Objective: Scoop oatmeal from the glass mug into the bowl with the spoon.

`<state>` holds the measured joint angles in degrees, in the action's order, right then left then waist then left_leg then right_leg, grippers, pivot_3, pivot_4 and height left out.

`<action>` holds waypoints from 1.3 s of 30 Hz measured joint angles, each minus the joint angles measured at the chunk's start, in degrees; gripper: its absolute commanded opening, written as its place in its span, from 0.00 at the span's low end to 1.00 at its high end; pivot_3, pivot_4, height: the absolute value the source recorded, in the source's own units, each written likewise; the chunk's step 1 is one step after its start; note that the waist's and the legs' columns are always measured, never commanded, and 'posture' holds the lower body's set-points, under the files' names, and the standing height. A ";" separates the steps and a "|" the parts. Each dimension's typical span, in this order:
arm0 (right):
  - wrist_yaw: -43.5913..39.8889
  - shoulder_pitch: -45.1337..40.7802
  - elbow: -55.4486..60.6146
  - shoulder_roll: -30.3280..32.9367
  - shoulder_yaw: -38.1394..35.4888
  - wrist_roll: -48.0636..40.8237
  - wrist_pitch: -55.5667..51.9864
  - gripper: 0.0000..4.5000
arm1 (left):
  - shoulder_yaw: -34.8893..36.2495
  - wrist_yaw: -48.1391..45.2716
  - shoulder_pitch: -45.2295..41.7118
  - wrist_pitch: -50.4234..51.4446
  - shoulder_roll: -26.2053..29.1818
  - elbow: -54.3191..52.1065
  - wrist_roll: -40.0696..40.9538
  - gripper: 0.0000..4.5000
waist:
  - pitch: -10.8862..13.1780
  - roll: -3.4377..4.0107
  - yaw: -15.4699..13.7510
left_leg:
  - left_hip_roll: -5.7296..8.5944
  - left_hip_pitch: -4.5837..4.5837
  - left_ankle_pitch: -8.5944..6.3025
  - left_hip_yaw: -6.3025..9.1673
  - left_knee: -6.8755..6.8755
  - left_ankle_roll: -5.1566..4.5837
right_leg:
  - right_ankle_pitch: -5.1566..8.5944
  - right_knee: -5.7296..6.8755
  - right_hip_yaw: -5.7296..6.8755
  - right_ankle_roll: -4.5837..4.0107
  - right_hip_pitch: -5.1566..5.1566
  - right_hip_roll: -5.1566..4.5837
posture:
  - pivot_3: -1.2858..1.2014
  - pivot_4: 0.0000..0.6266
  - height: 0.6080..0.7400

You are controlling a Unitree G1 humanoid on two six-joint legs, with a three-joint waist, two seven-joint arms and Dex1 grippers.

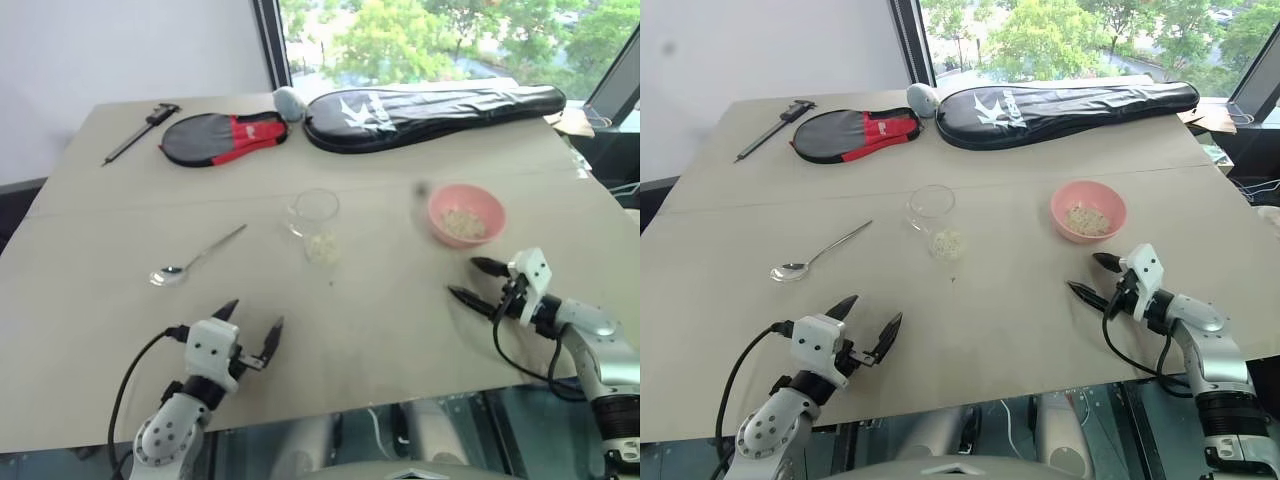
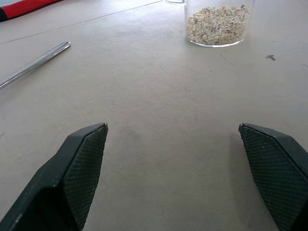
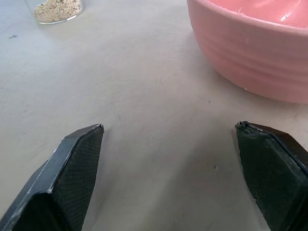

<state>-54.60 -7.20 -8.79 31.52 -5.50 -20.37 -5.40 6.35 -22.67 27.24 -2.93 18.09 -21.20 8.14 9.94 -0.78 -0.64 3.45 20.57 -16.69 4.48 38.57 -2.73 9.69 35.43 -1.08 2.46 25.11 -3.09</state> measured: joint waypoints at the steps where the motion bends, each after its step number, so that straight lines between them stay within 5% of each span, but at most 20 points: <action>1: 0.00 0.00 0.00 0.00 0.00 0.00 0.00 0.98 | 0.00 0.00 0.00 0.00 0.00 0.00 0.00 1.00 | 0.00 0.00 0.00 | 0.00 0.00 0.00 0.00 0.00 0.00 | 0.00 0.00 0.00 0.00 0.00 0.00 | 0.52 0.24 1.00; 31: -3.12 0.00 -3.69 -0.01 0.01 0.08 4.56 0.98 | 0.13 1.12 -0.73 0.00 -0.37 1.37 0.56 1.00 | -0.23 0.23 0.00 | 0.00 -0.38 -0.01 0.01 -0.04 -0.01 | 0.09 -0.02 0.01 -0.12 -0.39 0.00 | 0.52 0.24 1.00; 39: -5.40 0.28 -1.96 0.85 1.35 0.62 4.26 0.98 | 5.69 2.38 -3.64 6.43 0.60 1.07 4.58 1.00 | -0.18 0.18 0.01 | -0.05 -0.46 -0.01 0.05 -0.07 -0.01 | 0.07 -0.01 0.04 -0.08 -0.43 0.06 | 0.52 0.24 1.00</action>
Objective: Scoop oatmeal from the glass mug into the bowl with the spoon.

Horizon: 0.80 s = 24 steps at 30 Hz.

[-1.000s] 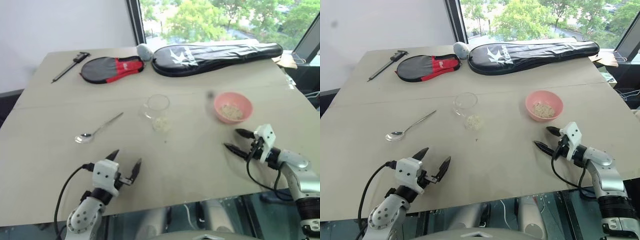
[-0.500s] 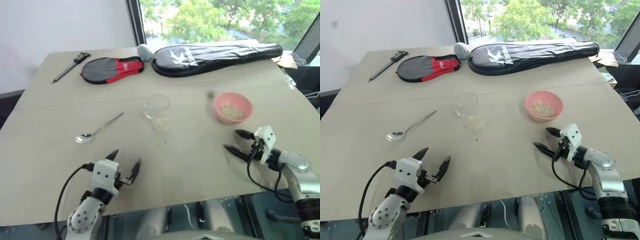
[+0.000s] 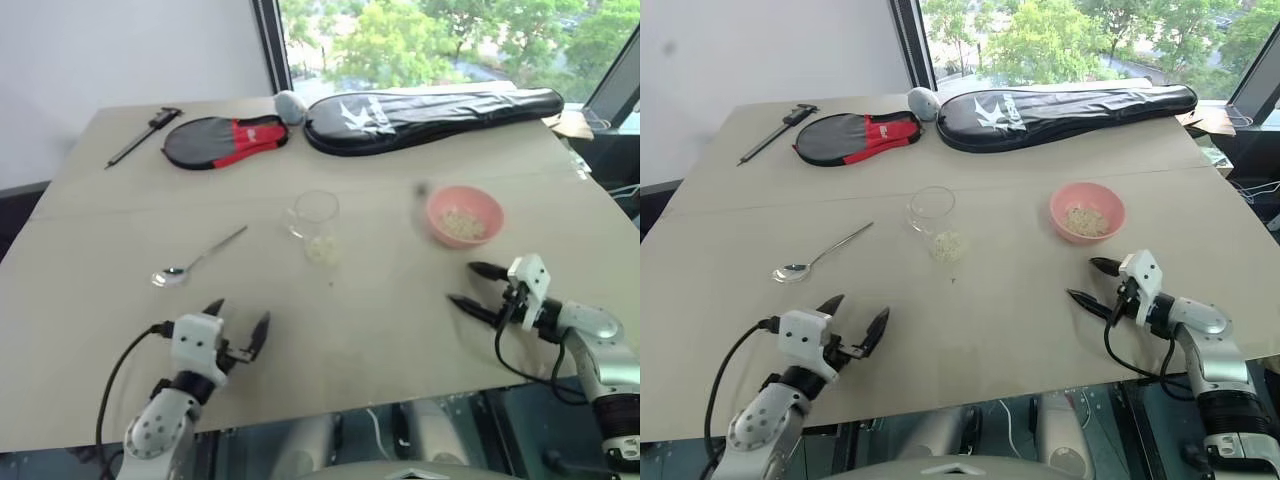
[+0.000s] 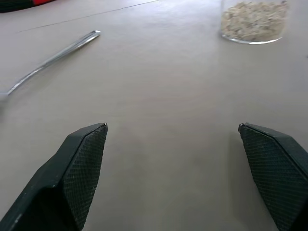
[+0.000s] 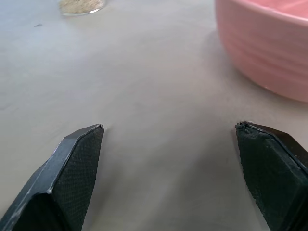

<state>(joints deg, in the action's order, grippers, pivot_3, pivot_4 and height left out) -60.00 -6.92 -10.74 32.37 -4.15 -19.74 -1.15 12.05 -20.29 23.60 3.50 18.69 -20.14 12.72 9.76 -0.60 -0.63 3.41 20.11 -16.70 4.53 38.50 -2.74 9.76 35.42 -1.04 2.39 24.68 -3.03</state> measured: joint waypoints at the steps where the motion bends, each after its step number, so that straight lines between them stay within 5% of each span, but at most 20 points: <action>1: -0.06 0.57 2.09 -0.32 0.63 -0.58 -1.43 0.98 | 1.51 0.72 -1.61 1.65 0.40 0.04 0.51 1.00 | 0.03 -0.04 -0.01 | 0.00 0.01 0.00 0.05 0.00 0.00 | -0.03 0.01 0.03 0.05 0.00 0.00 | 0.52 0.24 1.00; 13: 7.95 0.75 31.78 -4.23 8.25 -8.01 -19.73 0.98 | 5.52 -9.54 -18.65 7.05 17.04 12.39 2.06 1.00 | 0.12 -0.04 -0.04 | 0.03 0.21 -0.01 0.22 0.00 0.07 | -0.07 -0.05 0.20 0.10 0.16 -0.01 | 0.52 0.24 1.00; 24: 13.35 -1.24 34.91 -4.90 8.71 -8.84 -24.29 0.98 | -1.19 -19.66 -36.30 3.49 23.63 35.82 -2.55 1.00 | 0.14 -0.14 -0.14 | 0.15 0.80 0.11 0.26 -0.05 0.40 | -0.27 -0.02 0.22 -0.12 0.73 -0.12 | 0.52 0.24 1.00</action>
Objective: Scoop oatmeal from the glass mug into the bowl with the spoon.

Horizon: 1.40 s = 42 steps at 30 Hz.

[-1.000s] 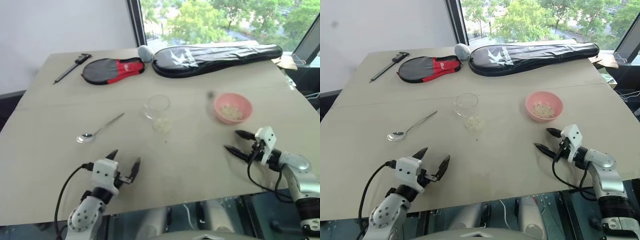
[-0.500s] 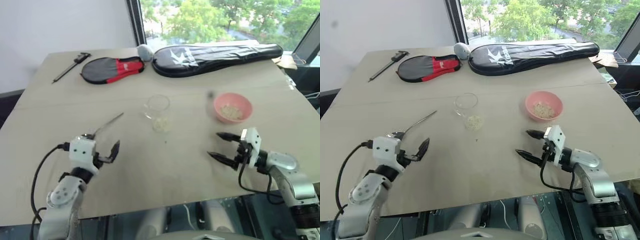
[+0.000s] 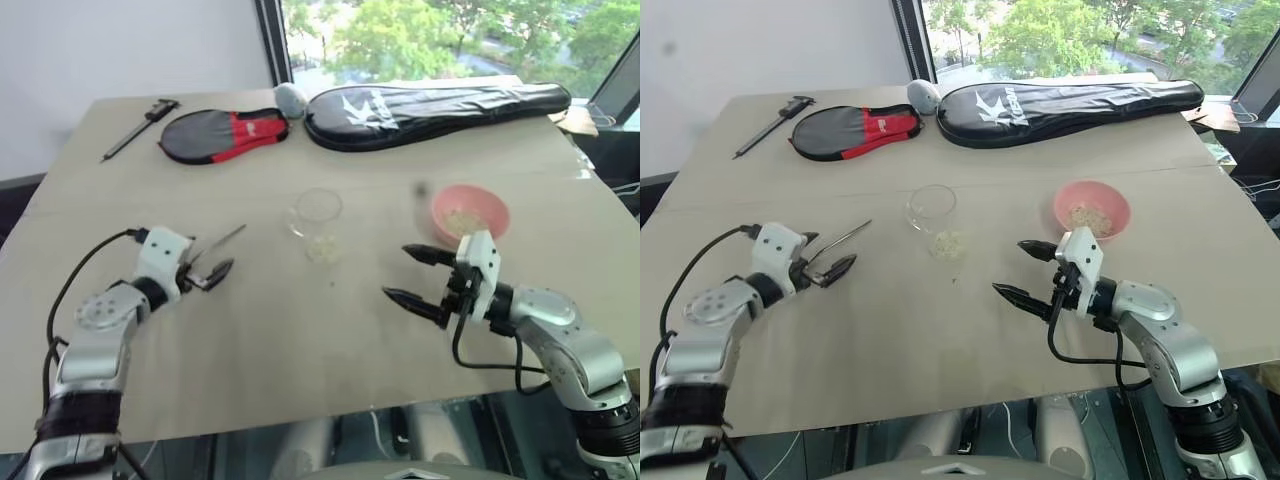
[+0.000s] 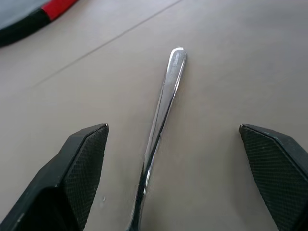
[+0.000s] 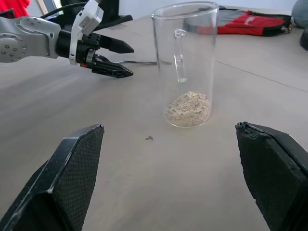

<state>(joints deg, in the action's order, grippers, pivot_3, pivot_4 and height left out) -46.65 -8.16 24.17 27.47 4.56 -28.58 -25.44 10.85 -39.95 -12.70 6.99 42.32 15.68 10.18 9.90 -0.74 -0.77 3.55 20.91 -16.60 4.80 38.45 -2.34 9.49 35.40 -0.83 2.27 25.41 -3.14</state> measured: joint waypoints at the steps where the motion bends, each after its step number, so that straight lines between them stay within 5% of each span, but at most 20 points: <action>1: 0.37 0.13 0.08 0.00 -0.03 0.01 -0.04 0.98 | -0.64 -1.11 -1.92 -0.10 0.23 2.25 -0.32 1.00 | 0.00 0.01 0.01 | 0.00 -0.02 -0.01 -0.01 -0.01 -0.01 | 0.00 0.01 -0.03 0.00 0.00 0.01 | 0.52 0.24 1.00; 4: 1.33 0.28 0.56 0.00 -0.04 0.03 -0.18 0.98 | -2.03 -3.97 -5.07 -0.34 1.73 6.51 -0.92 1.00 | -0.03 0.04 0.10 | 0.00 -0.11 -0.06 -0.04 -0.01 -0.11 | 0.01 0.10 -0.06 0.02 -0.01 0.02 | 0.52 0.24 1.00; 7: 2.29 0.97 1.49 0.02 -0.16 -0.07 -0.34 1.00 | -1.95 -6.54 -6.19 0.85 2.33 8.92 -0.17 0.84 | -0.05 0.07 0.42 | -0.03 -0.18 -0.09 -0.06 -0.01 -0.18 | 0.02 0.18 -0.09 0.04 -0.01 0.03 | 0.52 0.24 1.00; 17: 3.42 2.50 2.20 0.25 -0.55 -0.53 -0.57 1.00 | -0.93 -12.75 -3.94 12.98 7.64 9.71 4.13 0.01 | -0.32 0.36 3.44 | -0.16 -0.58 -0.11 -0.45 -0.14 -0.20 | 0.15 0.41 -0.31 0.25 -0.03 0.02 | 0.52 0.24 1.00; 23: 3.36 1.45 2.18 0.25 -0.56 -0.64 -0.59 1.00 | -0.52 -8.75 -1.56 13.33 7.77 7.44 3.46 0.01 | -0.41 0.51 3.72 | -0.43 -1.17 -0.14 -0.72 -0.32 -0.18 | 0.18 0.42 -0.30 0.26 -0.38 0.07 | 0.52 0.24 1.00; 29: 3.32 0.12 1.83 0.34 -0.59 -0.84 -0.86 1.00 | 3.44 1.26 1.72 4.98 2.12 5.67 2.62 0.01 | -0.45 0.56 3.24 | -0.61 -1.15 -0.16 -0.75 -0.29 -0.14 | 0.13 0.43 -0.06 0.23 -0.34 0.03 | 0.52 0.24 1.00; 42: 5.48 -8.43 1.99 -0.31 -1.79 -6.64 -7.72 1.00 | 11.14 16.39 3.30 -2.31 -6.68 -15.85 2.65 0.01 | -0.17 -0.36 1.07 | -0.50 0.05 -0.18 -0.50 -0.02 0.38 | -0.21 0.01 0.05 -0.29 0.38 -0.09 | 0.52 0.24 1.00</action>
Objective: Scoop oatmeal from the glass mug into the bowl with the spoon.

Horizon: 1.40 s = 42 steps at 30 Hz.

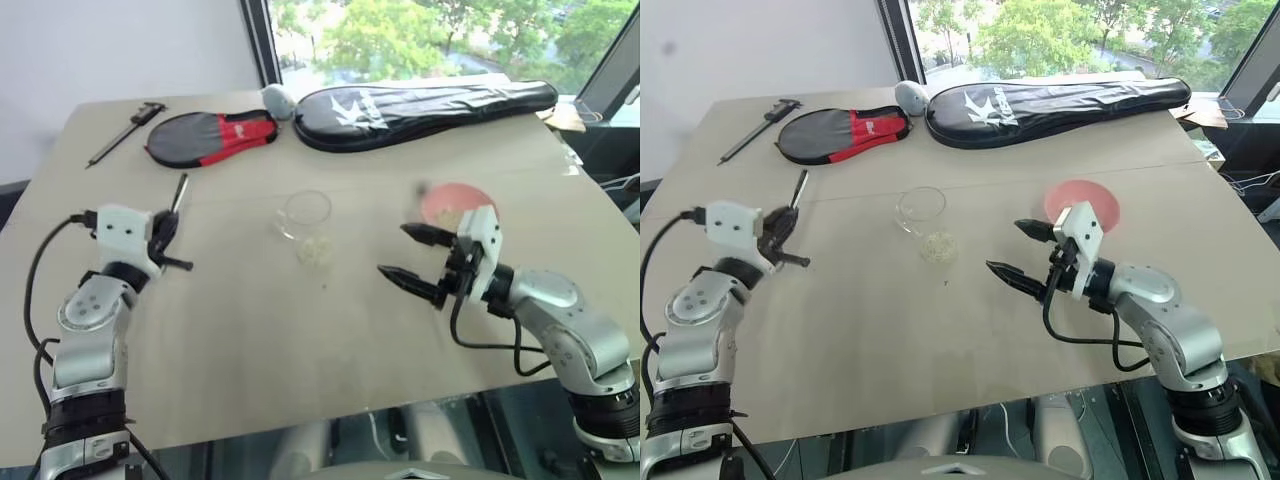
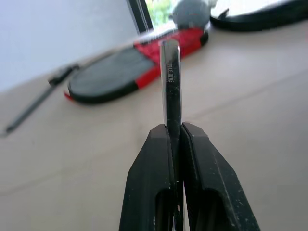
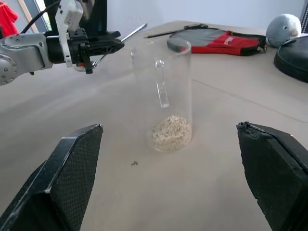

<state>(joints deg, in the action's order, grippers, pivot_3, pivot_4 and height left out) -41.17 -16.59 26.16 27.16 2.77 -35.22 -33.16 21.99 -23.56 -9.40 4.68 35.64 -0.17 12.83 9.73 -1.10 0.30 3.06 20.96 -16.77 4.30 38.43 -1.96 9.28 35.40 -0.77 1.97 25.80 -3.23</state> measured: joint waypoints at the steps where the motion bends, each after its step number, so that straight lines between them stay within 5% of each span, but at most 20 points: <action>1: 0.80 -1.60 -0.12 -0.83 -0.67 -0.87 -0.68 1.00 | -0.01 0.33 -0.85 -0.08 0.00 -2.23 -0.01 0.01 | 0.02 -0.03 -0.01 | 0.00 0.02 0.00 0.03 0.00 0.00 | 0.00 -0.02 0.02 0.00 0.00 0.00 | 0.52 0.24 1.00; 7: 8.06 -10.43 -0.81 -5.18 -3.21 -4.71 -5.59 1.00 | -1.54 0.73 -5.72 -1.16 2.21 -11.67 -2.58 0.01 | 0.05 -0.02 0.16 | 0.00 -0.01 0.00 0.03 -0.03 0.00 | 0.00 0.01 0.15 -0.01 -0.01 0.08 | 0.52 0.24 1.00; 20: 18.22 -29.87 -7.62 -14.03 -3.60 -10.40 -14.24 1.00 | -19.30 -8.99 -20.92 -3.78 5.00 -19.00 -8.28 0.01 | 0.15 -0.03 0.65 | 0.04 -0.03 0.02 -0.01 -0.03 0.00 | -0.01 0.09 0.17 -0.03 0.02 0.22 | 0.52 0.24 1.00; 30: 21.94 -32.47 -10.69 -20.50 -3.73 -12.64 -15.40 1.00 | -22.72 -13.28 -23.58 -5.64 4.58 -18.95 -9.96 0.01 | 0.16 -0.01 0.63 | 0.07 -0.03 0.02 0.01 -0.05 -0.01 | -0.01 0.12 0.19 -0.03 0.03 0.27 | 0.52 0.24 1.00; 36: 23.85 -32.51 -10.78 -20.82 -4.97 -14.21 -15.99 0.59 | -22.76 -14.20 -23.56 -7.09 4.47 -18.77 -11.13 0.00 | 0.16 -0.01 0.63 | 0.07 -0.04 0.02 0.01 -0.05 -0.01 | -0.01 0.14 0.19 -0.03 0.04 0.29 | 0.52 0.24 1.00; 42: 24.95 -32.50 -11.39 -20.64 -5.86 -14.94 -16.68 0.01 | -22.57 -14.21 -22.56 -8.18 4.19 -18.64 -11.40 0.00 | 0.17 0.01 0.71 | 0.06 -0.06 0.02 0.00 -0.05 -0.01 | -0.01 0.16 0.17 -0.03 0.04 0.31 | 0.52 0.24 1.00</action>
<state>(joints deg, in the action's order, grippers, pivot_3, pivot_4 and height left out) -16.22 -49.09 14.77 6.52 -3.09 -50.16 -49.84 -0.57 -37.77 -31.96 -3.50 39.83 -18.81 1.43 9.90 -1.09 1.01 3.12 20.90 -16.75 4.30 38.39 -1.97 9.28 35.57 -0.61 1.94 25.84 -2.92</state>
